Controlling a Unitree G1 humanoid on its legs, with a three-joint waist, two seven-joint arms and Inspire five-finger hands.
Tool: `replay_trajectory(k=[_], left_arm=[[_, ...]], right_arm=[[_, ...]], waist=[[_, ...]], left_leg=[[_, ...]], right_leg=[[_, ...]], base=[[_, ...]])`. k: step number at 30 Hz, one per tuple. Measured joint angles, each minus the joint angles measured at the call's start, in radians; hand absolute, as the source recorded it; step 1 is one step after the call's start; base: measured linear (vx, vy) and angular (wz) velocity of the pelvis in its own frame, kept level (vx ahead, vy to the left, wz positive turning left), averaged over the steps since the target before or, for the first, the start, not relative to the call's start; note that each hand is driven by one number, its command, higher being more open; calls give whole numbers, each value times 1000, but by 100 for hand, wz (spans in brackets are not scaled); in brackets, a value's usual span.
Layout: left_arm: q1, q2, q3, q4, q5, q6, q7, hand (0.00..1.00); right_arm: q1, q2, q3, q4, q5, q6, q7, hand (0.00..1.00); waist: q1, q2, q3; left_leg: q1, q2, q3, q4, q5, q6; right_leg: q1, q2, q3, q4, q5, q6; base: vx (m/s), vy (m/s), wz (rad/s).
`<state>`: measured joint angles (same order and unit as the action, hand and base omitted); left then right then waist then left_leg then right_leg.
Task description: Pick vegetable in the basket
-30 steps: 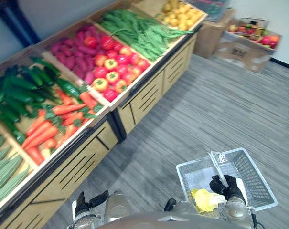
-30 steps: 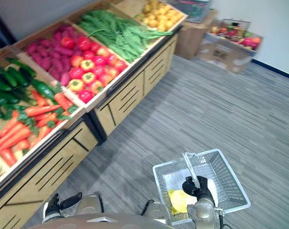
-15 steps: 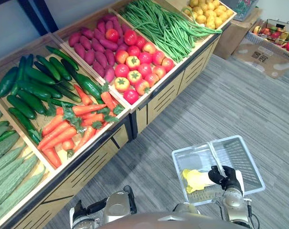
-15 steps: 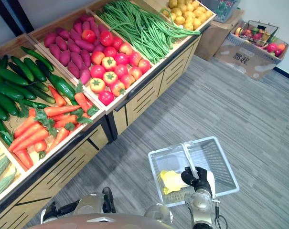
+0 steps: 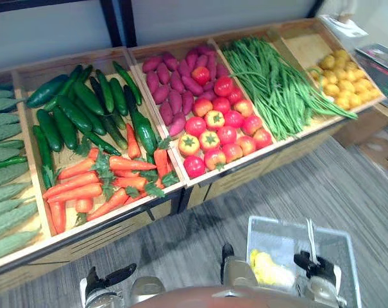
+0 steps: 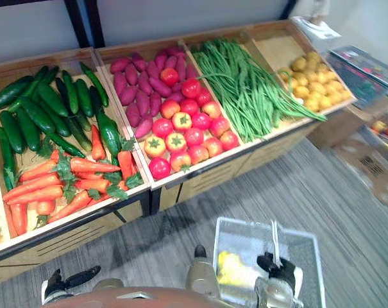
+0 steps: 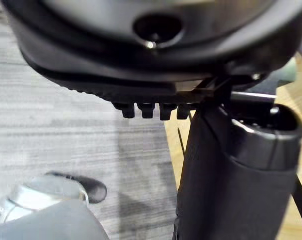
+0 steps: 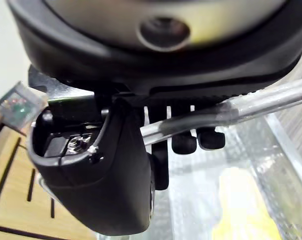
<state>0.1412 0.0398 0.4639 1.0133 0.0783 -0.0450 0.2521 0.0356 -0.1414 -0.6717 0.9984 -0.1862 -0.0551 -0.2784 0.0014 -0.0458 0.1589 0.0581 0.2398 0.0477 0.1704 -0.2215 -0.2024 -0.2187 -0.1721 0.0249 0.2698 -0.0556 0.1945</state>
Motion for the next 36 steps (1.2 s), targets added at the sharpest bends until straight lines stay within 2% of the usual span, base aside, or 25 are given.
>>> replay_trajectory(k=[1, 2, 5, 9, 11, 13, 16, 19, 22, 23, 30, 32, 36], left_arm=[[0, -29, 20, 9, -6, 0, 1, 100], [1, -43, 38, 19, -17, 2, 1, 100], [2, -46, 64, 18, -40, 2, 4, 100], [1, -42, 62, 14, -42, 1, 7, 100], [1, -39, 59, 15, -46, 1, 9, 100], [10, -39, 57, 18, -46, 2, 23, 100], [18, -37, 65, 19, -46, 3, 53, 100], [14, -33, 76, 18, -46, 3, 81, 100], [-2, -32, 146, 16, -46, 4, 129, 100], [-16, -30, 185, 15, -46, 3, 172, 100], [-79, -4, 349, -25, -110, -22, 337, 100], [-114, 19, 406, -34, -151, -22, 371, 100], [-150, 48, 457, -120, -203, -26, 431, 100]], right_arm=[[-7, -19, -16, 6, 0, 2, 4, 0], [-7, -25, -35, 26, 4, 6, 7, 0], [-9, -19, -68, 76, 7, 9, 9, 0], [-10, -18, -68, 85, 14, 8, 8, 0], [-12, -17, -68, 85, 39, 4, 5, 0], [-12, -17, -76, 85, 39, -1, 3, 0], [-12, -17, -100, 86, 38, -4, 0, 0], [-11, -17, -139, 100, 39, -4, -9, 0], [-7, -16, -184, 128, 42, -2, -18, 0], [4, -12, -194, 128, 45, -1, -25, 0], [17, 4, -200, 158, 48, 1, -53, 0], [18, 4, -195, 170, 47, 1, -54, 0], [15, 4, -179, 178, 45, 1, -54, 0]], waist=[[-5, 27, -4], [-8, 42, -10], [-7, 43, -10], [-18, 44, -11], [-16, 41, -10], [-5, 43, -11], [-6, 53, -16], [-9, 47, -20], [-10, 41, -27], [-11, 41, -29], [-27, 40, -35], [-29, 36, -36], [-30, 20, -47]], left_leg=[[5, 25, 9, -31, 33, -12], [16, 53, 15, -76, 87, -26], [16, 93, 18, -124, 169, -27], [-32, 89, 22, -124, 203, -23], [-52, 62, 97, -123, 222, -17], [-49, 46, 119, -123, 225, -13], [-44, 35, 138, -150, 225, -13], [-42, 6, 155, -203, 250, -1], [-38, -14, 162, -235, 261, 9], [-31, -20, 166, -247, 264, 10], [-3, -20, 172, -253, 260, 1], [5, -20, 176, -253, 255, 1], [8, -20, 177, -253, 252, 2]], right_leg=[[9, 21, -24, -3, -6, -11], [23, 42, -60, -6, -16, -29], [52, 72, -128, -10, -35, -62], [64, 58, -195, -13, -39, -71], [65, 24, -217, -17, -38, -69], [75, 11, -213, -39, -24, -61], [101, 8, -214, -112, 21, -55], [116, -7, -210, -198, 76, -40], [134, -17, -211, -259, 119, -36], [142, -21, -211, -273, 125, -35], [163, -21, -211, -274, 131, -37], [169, -20, -211, -275, 130, -38], [170, -20, -210, -276, 130, -39]], base=[[198, -388, 54], [145, -276, 53], [82, -227, 57], [1, -92, 59], [-75, 58, 44], [-113, 73, 12], [-111, 73, 1], [-94, 67, -2], [-48, 48, -2], [0, 0, 0], [29, 1, -2], [28, 3, -4], [0, 0, 0]])
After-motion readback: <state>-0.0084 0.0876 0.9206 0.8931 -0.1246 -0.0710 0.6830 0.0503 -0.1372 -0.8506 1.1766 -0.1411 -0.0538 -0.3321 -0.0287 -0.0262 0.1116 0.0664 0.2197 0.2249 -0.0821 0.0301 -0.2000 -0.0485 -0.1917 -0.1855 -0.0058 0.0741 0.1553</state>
